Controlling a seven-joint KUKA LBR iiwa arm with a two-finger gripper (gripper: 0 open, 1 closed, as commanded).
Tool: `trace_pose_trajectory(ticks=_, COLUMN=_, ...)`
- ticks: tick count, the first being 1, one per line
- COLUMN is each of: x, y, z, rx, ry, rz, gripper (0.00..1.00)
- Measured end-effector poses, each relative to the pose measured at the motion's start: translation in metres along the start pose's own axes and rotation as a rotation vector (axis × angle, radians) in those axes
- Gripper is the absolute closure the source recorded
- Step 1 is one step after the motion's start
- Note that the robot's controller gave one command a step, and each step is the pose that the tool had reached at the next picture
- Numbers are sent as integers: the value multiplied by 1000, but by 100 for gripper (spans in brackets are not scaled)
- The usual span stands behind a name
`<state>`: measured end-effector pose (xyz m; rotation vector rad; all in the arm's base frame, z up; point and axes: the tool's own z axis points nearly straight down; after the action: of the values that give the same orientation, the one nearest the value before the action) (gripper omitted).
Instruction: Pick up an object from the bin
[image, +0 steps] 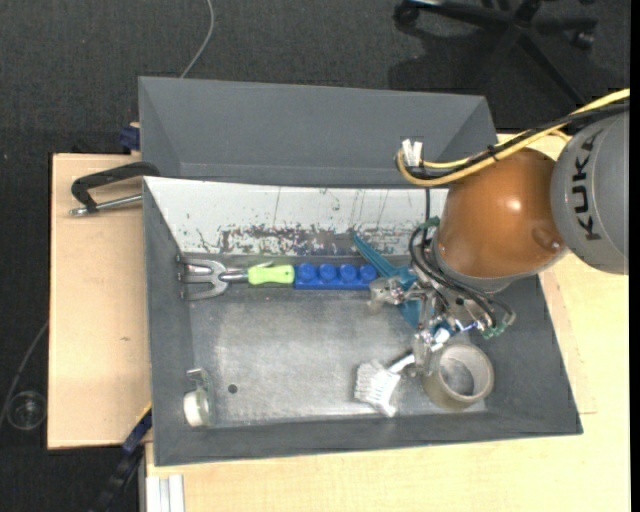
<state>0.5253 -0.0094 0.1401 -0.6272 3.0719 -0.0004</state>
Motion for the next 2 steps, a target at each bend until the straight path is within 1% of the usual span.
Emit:
trace_pose_trajectory(ticks=1, x=5, y=11, z=69, rx=-2, ry=4, rz=-45, gripper=0)
trace_pose_trajectory(ticks=2, x=4, y=-6, z=69, rx=0, ry=-3, rz=-97, gripper=100)
